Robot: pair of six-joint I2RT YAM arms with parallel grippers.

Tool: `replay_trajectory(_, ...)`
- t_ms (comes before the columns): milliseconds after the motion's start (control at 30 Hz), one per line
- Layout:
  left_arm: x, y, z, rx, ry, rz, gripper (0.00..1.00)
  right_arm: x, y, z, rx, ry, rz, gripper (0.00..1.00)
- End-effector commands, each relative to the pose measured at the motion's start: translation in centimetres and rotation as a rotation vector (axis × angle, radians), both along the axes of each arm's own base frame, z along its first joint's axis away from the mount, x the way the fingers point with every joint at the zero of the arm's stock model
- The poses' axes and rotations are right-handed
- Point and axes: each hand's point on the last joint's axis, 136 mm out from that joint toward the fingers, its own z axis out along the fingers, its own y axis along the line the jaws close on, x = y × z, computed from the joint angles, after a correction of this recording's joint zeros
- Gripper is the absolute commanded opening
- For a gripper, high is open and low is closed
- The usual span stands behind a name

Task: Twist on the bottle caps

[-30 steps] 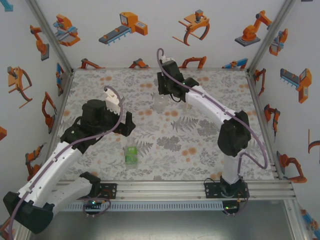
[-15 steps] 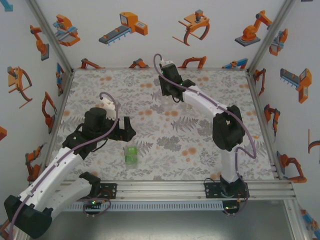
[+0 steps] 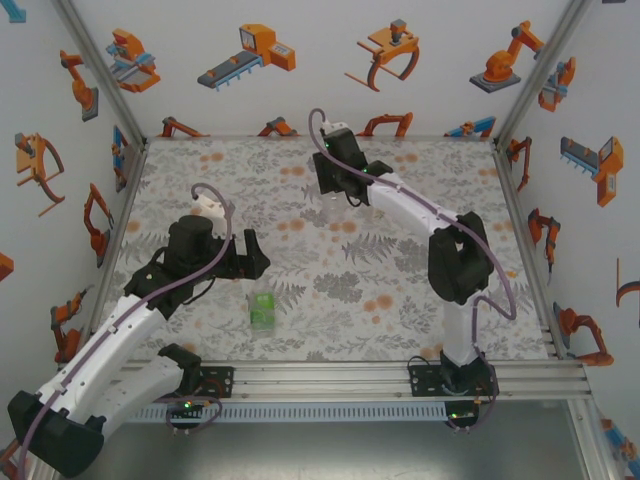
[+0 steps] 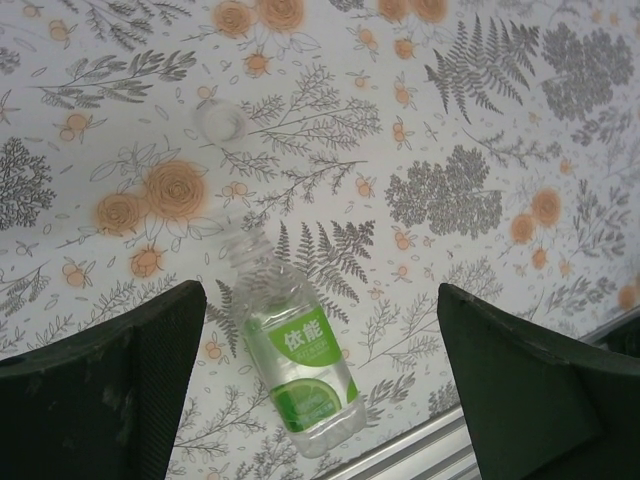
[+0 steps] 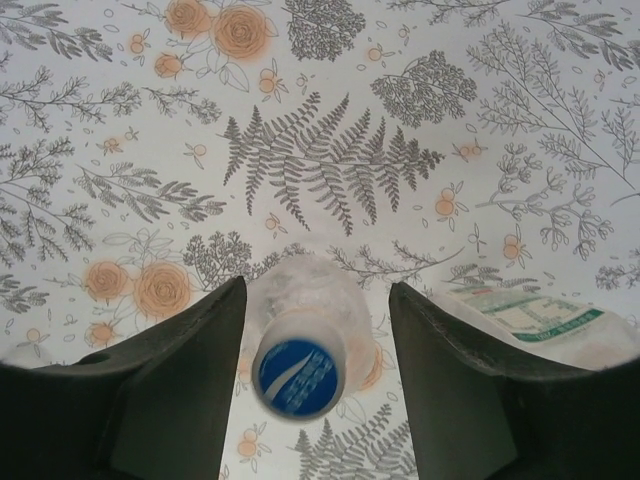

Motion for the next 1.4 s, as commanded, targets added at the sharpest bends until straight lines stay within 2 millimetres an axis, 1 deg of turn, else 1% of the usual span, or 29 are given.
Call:
replay_trajectory(0, -0.1, 1.1, -1.0, -0.027, 0.052, 0.098, 0.89, -0.6, -0.1, 6.1, 0.047, -0.078, 0.016, 0.57)
replay_trajectory(133, -0.4, 1.1, -2.9, -0.029, 0.144, 0.149, 0.87, -2.0, -0.4, 9.0, 0.089, -0.096, 0.039, 0.58)
replay_trajectory(267, -1.2, 1.0, -5.0, 0.04, 0.223, 0.184, 0.85, -3.9, -0.9, 11.5, 0.147, -0.115, 0.057, 0.58)
replay_trajectory(367, -2.1, 1.0, -6.4, 0.102, 0.256, 0.215, 0.84, -5.3, -1.2, 12.6, 0.193, -0.116, 0.069, 0.58)
replay_trajectory(433, -2.7, 0.9, -7.4, 0.111, 0.293, 0.244, 0.84, -6.2, -1.4, 13.0, 0.221, -0.112, 0.075, 0.58)
replay_trajectory(567, -4.0, 0.8, -9.8, 0.124, 0.364, 0.3, 0.83, -8.0, -2.1, 13.0, 0.268, -0.097, 0.071, 0.58)
replay_trajectory(733, -5.6, 0.6, -13.2, 0.172, 0.464, 0.33, 0.82, -9.7, -2.9, 12.3, 0.316, -0.075, 0.061, 0.58)
replay_trajectory(833, -6.2, 0.2, -14.7, 0.206, 0.499, 0.341, 0.81, -10.7, -3.4, 12.1, 0.327, -0.066, 0.064, 0.58)
replay_trajectory(900, -6.4, 0.2, -15.4, 0.242, 0.516, 0.363, 0.78, -11.1, -3.6, 11.9, 0.329, -0.062, 0.064, 0.58)
replay_trajectory(967, -6.6, 0.4, -16.1, 0.288, 0.524, 0.394, 0.74, -11.5, -3.8, 11.8, 0.332, -0.058, 0.064, 0.57)
replay_trajectory(1167, -7.3, -0.4, -17.3, 0.381, 0.518, 0.411, 0.67, -12.3, -4.2, 11.3, 0.334, -0.048, 0.071, 0.58)
replay_trajectory(1367, -7.8, -1.3, -17.8, 0.417, 0.504, 0.398, 0.65, -12.7, -4.1, 10.7, 0.338, -0.027, 0.079, 0.58)
